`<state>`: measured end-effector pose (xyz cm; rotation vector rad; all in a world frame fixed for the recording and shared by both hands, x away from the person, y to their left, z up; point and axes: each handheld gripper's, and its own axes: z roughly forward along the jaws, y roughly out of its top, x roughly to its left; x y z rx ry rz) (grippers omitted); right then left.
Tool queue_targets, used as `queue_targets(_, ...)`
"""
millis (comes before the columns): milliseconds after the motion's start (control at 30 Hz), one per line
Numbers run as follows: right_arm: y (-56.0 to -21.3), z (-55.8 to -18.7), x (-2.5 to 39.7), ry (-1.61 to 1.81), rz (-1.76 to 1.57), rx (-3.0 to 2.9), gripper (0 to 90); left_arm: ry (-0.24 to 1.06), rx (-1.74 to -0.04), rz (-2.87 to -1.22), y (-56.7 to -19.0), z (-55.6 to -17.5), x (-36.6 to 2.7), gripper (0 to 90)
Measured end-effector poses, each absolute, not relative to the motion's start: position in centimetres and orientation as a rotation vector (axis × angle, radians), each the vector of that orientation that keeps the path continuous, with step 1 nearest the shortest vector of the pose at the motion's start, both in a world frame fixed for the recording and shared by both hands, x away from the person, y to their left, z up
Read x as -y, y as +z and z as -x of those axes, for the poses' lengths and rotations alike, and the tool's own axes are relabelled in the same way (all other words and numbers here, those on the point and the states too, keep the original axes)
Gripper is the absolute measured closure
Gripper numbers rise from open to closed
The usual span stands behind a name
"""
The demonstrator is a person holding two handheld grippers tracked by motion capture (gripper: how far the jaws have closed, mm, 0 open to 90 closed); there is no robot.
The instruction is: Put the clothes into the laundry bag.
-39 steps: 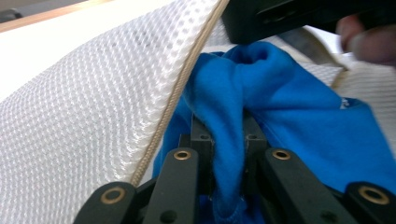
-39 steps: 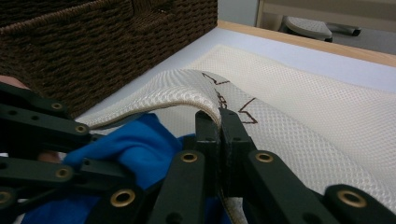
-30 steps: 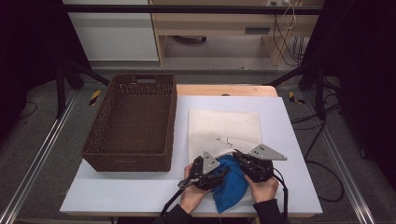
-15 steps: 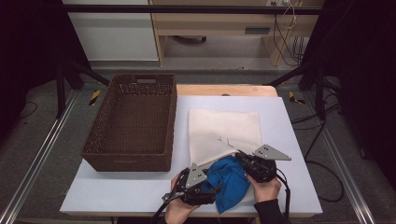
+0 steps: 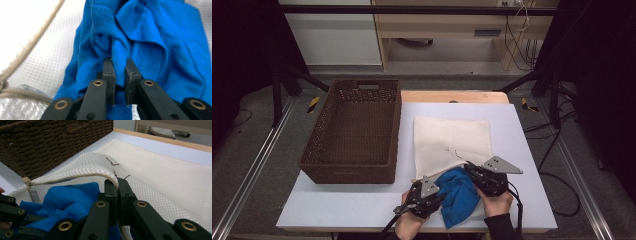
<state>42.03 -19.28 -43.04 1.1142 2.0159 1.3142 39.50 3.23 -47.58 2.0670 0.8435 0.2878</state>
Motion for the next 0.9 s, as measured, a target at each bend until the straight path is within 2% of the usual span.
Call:
queue_targets(333,-43.1,-42.1,19.3,1.327,-1.130,-2.014,87.6,0.341,-0.748,-1.995,-44.5,-39.5,-0.8,82.8)
queue_targets(567,-43.0,-42.0,19.5,1.342,-1.140,-2.001,87.6,0.456,-0.816,-2.085,-46.9,-43.0,1.2,83.0)
queue_targets(667,-43.0,-42.0,19.4,1.342,-1.130,-2.005,87.5,0.406,-0.851,-2.079,-47.5,-43.8,0.6,82.0)
queue_targets(700,-43.0,-42.0,19.4,1.335,-1.127,-2.011,87.5,0.380,-0.843,-2.062,-47.5,-43.7,0.4,80.4)
queue_targets(767,-43.1,-42.1,19.3,1.330,-1.124,-2.013,87.5,0.369,-0.826,-2.037,-47.1,-43.0,0.1,66.1)
queue_targets(800,-43.1,-42.1,19.3,1.330,-1.131,-2.011,87.4,0.373,-0.813,-2.021,-46.8,-42.6,-0.1,55.4)
queue_targets(900,-42.9,-42.0,19.5,1.333,-1.134,-1.999,87.5,0.357,-0.790,-1.983,-46.0,-41.1,-0.9,42.5)
